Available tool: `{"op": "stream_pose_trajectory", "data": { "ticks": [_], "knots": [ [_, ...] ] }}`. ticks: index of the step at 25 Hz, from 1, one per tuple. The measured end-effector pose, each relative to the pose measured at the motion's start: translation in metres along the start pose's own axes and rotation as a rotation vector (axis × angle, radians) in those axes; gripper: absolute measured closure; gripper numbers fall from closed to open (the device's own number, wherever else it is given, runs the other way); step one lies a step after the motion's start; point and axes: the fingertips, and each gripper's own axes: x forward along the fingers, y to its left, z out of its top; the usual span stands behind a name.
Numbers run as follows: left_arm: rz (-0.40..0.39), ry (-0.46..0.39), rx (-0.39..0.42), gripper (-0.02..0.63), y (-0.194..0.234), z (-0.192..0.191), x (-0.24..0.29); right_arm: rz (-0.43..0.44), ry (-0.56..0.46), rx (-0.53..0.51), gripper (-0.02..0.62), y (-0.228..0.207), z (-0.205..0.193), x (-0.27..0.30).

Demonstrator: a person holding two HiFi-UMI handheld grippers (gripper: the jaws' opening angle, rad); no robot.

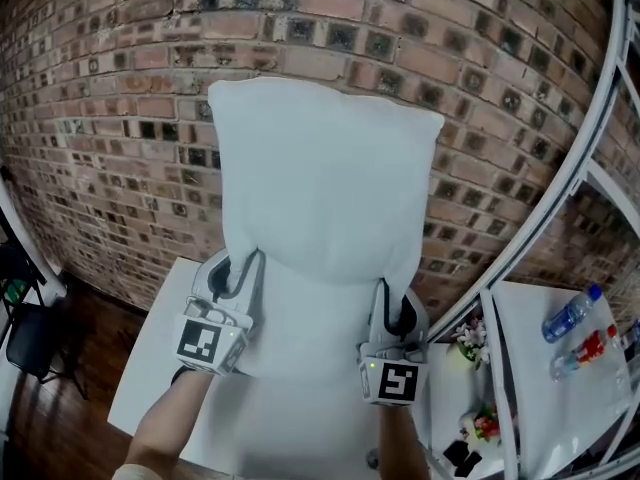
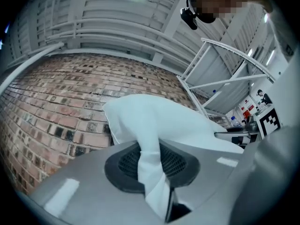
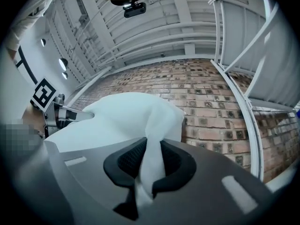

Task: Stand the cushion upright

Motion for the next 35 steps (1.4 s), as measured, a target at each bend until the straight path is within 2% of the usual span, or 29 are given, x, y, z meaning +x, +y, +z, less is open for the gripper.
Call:
{"op": "stream_pose_trajectory", "data": {
  "ticks": [5, 10, 12, 16, 21, 27, 35],
  "knots": [
    [-0.004, 0.084, 0.073, 0.523, 0.008, -0.047, 0.013, 0.0, 0.053, 0.005, 0.533, 0.01, -0.039, 0.017],
    [0.015, 0.176, 0.048, 0.52, 0.02, -0.086, 0.011, 0.027, 0.125, 0.03, 0.52, 0.024, -0.072, 0.019],
    [0.008, 0.187, 0.035, 0.514, 0.022, -0.089, 0.011, 0.026, 0.138, 0.039, 0.51, 0.023, -0.079, 0.019],
    [-0.012, 0.229, 0.012, 0.464, 0.025, -0.096, 0.008, 0.026, 0.173, 0.042, 0.441, 0.02, -0.091, 0.016],
    [-0.001, 0.27, 0.001, 0.418, 0.03, -0.098, -0.003, 0.02, 0.195, 0.062, 0.394, 0.018, -0.092, 0.007],
    [0.019, 0.304, 0.03, 0.416, 0.025, -0.095, -0.027, 0.019, 0.203, 0.05, 0.392, 0.016, -0.082, -0.011],
    [0.035, 0.33, -0.012, 0.417, 0.006, -0.089, -0.066, 0.027, 0.191, 0.056, 0.394, 0.023, -0.065, -0.035]
  ]
}}
